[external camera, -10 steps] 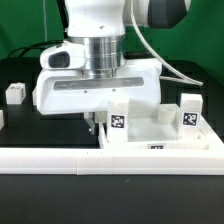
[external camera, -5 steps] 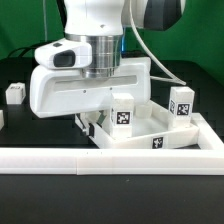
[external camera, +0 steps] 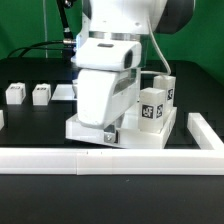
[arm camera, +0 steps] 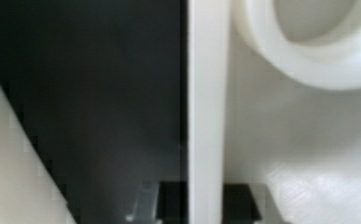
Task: Assemble square table
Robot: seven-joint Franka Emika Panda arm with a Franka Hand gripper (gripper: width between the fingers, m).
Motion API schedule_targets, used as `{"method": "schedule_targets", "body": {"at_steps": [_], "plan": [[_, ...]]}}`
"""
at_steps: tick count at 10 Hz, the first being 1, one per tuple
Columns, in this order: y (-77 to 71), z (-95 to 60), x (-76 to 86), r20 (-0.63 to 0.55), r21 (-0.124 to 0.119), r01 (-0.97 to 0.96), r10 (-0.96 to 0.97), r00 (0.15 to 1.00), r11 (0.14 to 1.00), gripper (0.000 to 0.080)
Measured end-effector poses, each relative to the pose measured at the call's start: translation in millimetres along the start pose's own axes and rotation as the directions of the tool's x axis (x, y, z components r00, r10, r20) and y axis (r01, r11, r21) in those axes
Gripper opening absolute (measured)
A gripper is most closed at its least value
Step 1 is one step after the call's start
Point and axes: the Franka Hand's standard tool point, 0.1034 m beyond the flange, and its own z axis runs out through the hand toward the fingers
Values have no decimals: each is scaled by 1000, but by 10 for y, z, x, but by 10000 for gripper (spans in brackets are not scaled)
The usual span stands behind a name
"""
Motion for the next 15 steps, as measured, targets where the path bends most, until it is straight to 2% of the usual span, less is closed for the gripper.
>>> {"method": "schedule_targets", "body": {"at_steps": [4, 5, 6, 7, 8, 11, 12, 13, 14, 15], "plan": [[30, 7, -69, 25, -3, 246, -246, 969, 969, 54], [38, 20, 29, 22, 5, 394, -394, 919, 919, 55], [47, 31, 220, 11, 27, 505, -506, 863, 863, 55], [87, 18, 386, 5, 38, 598, -599, 801, 800, 54], [122, 9, 434, 2, 47, 656, -656, 754, 754, 53], [85, 61, 322, 7, 70, 729, -731, 682, 681, 53], [55, 80, 280, 4, 87, 775, -778, 629, 626, 54], [45, 83, 274, 2, 94, 798, -801, 598, 596, 54], [-86, 70, 331, -32, 144, 878, -884, 466, 457, 55], [-197, 36, 517, -70, 185, 904, -912, 404, 386, 55]]}}
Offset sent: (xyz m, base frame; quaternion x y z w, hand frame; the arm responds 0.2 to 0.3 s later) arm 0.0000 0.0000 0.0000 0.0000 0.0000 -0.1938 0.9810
